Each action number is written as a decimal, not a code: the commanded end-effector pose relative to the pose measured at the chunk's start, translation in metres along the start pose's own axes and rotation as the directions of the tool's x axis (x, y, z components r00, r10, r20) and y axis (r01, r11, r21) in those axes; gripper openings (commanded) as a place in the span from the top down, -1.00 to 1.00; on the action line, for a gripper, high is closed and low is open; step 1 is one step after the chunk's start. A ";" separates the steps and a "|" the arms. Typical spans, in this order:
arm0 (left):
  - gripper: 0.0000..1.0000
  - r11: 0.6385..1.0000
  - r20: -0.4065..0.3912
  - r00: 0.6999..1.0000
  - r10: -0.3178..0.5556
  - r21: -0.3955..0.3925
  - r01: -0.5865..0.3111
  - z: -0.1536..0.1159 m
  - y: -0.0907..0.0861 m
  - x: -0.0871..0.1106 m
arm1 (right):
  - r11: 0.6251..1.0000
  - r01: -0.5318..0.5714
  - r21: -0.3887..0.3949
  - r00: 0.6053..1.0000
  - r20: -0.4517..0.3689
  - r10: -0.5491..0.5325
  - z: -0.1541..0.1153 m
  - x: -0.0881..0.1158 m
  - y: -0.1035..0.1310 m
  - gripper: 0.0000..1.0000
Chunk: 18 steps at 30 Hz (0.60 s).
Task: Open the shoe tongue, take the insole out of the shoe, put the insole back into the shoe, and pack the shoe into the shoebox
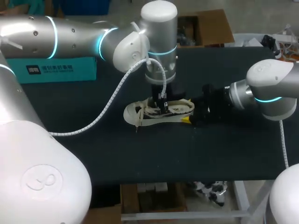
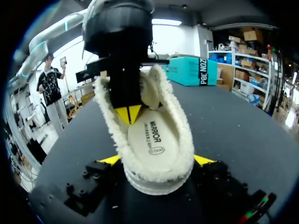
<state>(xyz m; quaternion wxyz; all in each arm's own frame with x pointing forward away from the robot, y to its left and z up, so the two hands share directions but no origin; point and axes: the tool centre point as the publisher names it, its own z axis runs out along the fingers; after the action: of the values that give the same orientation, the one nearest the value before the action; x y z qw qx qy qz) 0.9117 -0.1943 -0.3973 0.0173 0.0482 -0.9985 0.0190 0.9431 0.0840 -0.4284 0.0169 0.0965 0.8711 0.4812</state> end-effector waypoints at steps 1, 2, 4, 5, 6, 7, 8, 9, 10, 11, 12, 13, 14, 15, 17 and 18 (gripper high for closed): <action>1.00 1.000 -0.005 1.000 0.007 0.015 -0.007 0.012 0.004 0.001 | 1.000 0.000 -0.002 1.000 -0.001 0.000 0.005 -0.005 -0.006 1.00; 1.00 1.000 0.005 1.000 0.007 0.010 -0.007 0.013 0.004 0.001 | 1.000 0.000 -0.002 1.000 -0.001 0.000 0.005 -0.005 -0.006 1.00; 0.58 1.000 0.009 1.000 0.007 0.010 -0.007 0.014 0.003 0.000 | 1.000 0.000 -0.002 1.000 -0.001 0.000 0.005 -0.005 -0.006 1.00; 0.54 1.000 0.012 1.000 0.007 0.009 -0.007 0.014 0.003 -0.001 | 1.000 0.000 -0.002 1.000 -0.001 0.000 0.005 -0.005 -0.006 1.00; 0.51 1.000 0.012 1.000 0.009 0.013 -0.009 0.015 0.002 -0.001 | 1.000 0.000 -0.002 1.000 -0.001 0.000 0.005 -0.005 -0.006 1.00; 0.45 1.000 0.012 1.000 0.011 0.013 -0.011 0.015 0.002 -0.002 | 1.000 0.000 -0.002 1.000 -0.001 0.000 0.005 -0.005 -0.006 1.00; 0.37 1.000 0.013 1.000 0.012 0.015 -0.012 0.014 0.002 -0.002 | 1.000 0.000 -0.002 1.000 -0.001 0.000 0.005 -0.005 -0.006 1.00; 0.30 1.000 0.014 1.000 0.013 0.018 -0.013 0.014 0.002 -0.002 | 1.000 0.000 -0.002 1.000 -0.001 0.000 0.005 -0.005 -0.006 1.00; 0.32 1.000 0.015 1.000 0.016 0.020 -0.016 0.014 0.001 -0.002 | 1.000 0.000 -0.002 1.000 -0.001 0.000 0.005 -0.005 -0.006 1.00; 0.31 1.000 0.020 1.000 0.017 0.018 -0.018 0.015 0.000 -0.002 | 1.000 0.000 -0.002 1.000 -0.001 0.000 0.005 -0.005 -0.006 1.00; 0.33 1.000 0.023 1.000 0.018 0.018 -0.019 0.016 -0.001 -0.002 | 1.000 0.000 -0.002 1.000 -0.001 0.000 0.005 -0.005 -0.006 1.00; 0.36 1.000 0.024 1.000 0.019 0.016 -0.020 0.018 -0.002 -0.003 | 1.000 0.000 -0.002 1.000 -0.001 0.000 0.005 -0.005 -0.006 1.00; 0.36 1.000 0.028 0.999 0.019 0.012 -0.019 0.020 -0.002 -0.004 | 1.000 0.000 -0.002 1.000 -0.001 0.000 0.005 -0.005 -0.006 1.00; 0.36 1.000 0.030 0.999 0.018 0.009 -0.019 0.022 -0.003 -0.005 | 1.000 0.000 -0.002 1.000 -0.001 0.000 0.005 -0.005 -0.006 1.00; 0.36 1.000 0.029 0.999 0.020 0.009 -0.021 0.028 -0.004 -0.009 | 1.000 0.000 -0.002 1.000 -0.001 0.000 0.005 -0.005 -0.006 1.00; 0.36 1.000 0.031 0.999 0.021 0.010 -0.022 0.031 -0.004 -0.010 | 1.000 0.000 -0.002 1.000 -0.001 0.000 0.005 -0.005 -0.006 1.00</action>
<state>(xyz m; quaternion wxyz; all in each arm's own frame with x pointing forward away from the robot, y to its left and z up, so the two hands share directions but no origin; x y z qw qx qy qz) 0.9218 -0.1944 -0.4000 0.0026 0.0374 -0.9990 0.0257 0.9431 0.0838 -0.4287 0.0169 0.0965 0.8712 0.4810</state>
